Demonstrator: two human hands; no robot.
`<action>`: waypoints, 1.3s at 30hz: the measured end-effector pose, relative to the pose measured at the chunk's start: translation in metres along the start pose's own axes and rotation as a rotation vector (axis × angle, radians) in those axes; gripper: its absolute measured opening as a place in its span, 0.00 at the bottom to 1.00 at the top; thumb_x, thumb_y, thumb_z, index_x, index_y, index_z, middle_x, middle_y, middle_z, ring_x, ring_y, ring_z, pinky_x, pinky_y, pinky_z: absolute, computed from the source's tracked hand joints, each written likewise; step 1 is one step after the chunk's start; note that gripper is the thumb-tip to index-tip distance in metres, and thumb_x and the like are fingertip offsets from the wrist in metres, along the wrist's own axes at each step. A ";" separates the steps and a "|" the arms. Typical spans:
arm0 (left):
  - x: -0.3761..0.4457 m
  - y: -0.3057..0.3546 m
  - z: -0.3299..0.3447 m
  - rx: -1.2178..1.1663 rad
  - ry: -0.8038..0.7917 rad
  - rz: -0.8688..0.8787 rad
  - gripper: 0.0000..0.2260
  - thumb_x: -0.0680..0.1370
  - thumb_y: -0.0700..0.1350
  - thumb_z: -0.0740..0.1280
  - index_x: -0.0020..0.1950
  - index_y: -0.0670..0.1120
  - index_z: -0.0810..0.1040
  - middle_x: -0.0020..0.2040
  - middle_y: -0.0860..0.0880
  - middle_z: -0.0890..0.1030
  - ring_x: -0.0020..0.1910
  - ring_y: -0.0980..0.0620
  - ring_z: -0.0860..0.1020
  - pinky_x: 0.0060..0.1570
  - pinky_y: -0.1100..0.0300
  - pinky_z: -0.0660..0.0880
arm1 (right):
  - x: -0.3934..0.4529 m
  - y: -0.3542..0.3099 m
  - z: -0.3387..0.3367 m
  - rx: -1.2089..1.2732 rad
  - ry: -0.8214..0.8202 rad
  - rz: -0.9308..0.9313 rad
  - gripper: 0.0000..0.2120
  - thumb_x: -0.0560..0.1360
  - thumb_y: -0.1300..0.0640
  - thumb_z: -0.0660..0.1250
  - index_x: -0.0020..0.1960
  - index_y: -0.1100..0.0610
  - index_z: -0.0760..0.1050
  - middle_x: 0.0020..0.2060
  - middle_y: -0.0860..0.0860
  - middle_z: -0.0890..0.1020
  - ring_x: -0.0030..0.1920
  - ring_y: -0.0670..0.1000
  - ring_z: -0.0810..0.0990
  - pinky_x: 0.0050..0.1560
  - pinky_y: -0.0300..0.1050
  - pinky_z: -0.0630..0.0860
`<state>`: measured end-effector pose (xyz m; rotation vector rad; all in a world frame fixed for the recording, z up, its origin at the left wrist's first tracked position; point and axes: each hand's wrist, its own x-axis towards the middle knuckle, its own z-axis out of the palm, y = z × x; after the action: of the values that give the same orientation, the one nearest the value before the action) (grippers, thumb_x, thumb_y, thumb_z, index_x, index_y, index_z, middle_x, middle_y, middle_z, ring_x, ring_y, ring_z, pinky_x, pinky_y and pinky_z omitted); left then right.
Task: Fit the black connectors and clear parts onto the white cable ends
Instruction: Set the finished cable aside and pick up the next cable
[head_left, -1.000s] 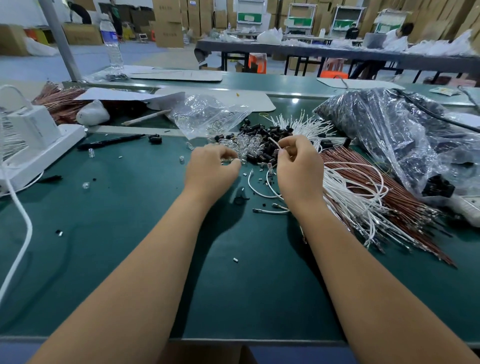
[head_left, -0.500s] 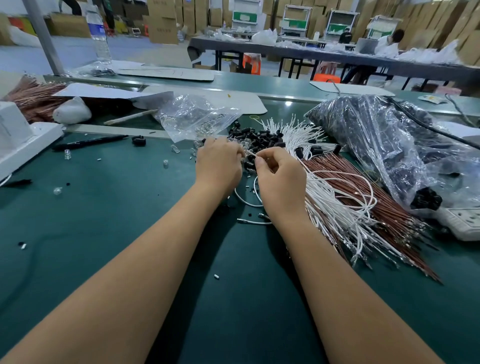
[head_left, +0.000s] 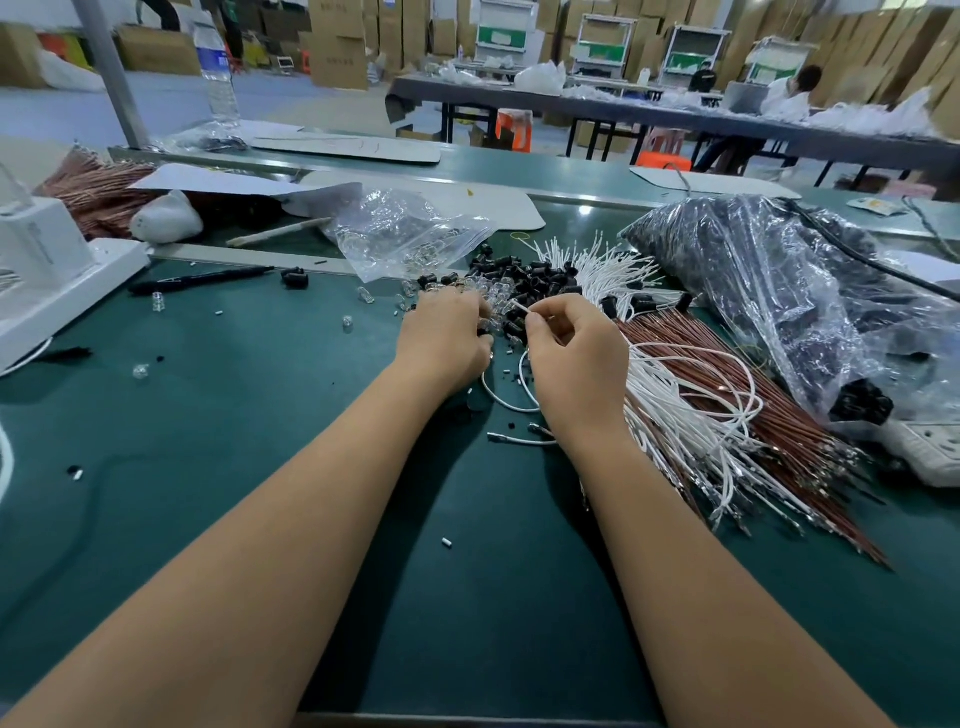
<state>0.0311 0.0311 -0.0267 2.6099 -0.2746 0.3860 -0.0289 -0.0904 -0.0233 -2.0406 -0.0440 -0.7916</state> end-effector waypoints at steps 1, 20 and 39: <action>0.001 0.000 0.001 0.006 -0.017 -0.003 0.11 0.76 0.45 0.67 0.57 0.48 0.79 0.56 0.44 0.77 0.61 0.44 0.72 0.61 0.48 0.71 | 0.000 0.000 0.000 -0.004 -0.002 -0.005 0.04 0.76 0.61 0.67 0.43 0.53 0.78 0.36 0.45 0.78 0.36 0.41 0.74 0.37 0.25 0.67; -0.023 0.016 -0.040 -1.045 -0.052 -0.433 0.15 0.79 0.33 0.52 0.41 0.42 0.76 0.25 0.51 0.62 0.19 0.58 0.57 0.21 0.66 0.56 | -0.006 0.000 0.005 -0.052 -0.066 -0.196 0.06 0.76 0.62 0.66 0.44 0.52 0.74 0.35 0.43 0.73 0.36 0.40 0.72 0.37 0.28 0.67; -0.044 -0.004 -0.038 -0.700 0.025 0.076 0.05 0.74 0.41 0.73 0.42 0.40 0.82 0.32 0.43 0.71 0.32 0.51 0.66 0.35 0.59 0.64 | -0.009 -0.004 0.001 -0.148 -0.101 -0.201 0.07 0.75 0.66 0.65 0.46 0.55 0.77 0.39 0.47 0.73 0.38 0.50 0.72 0.36 0.45 0.69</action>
<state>-0.0176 0.0588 -0.0107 1.9107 -0.4150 0.2815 -0.0369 -0.0849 -0.0261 -2.2405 -0.2575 -0.8354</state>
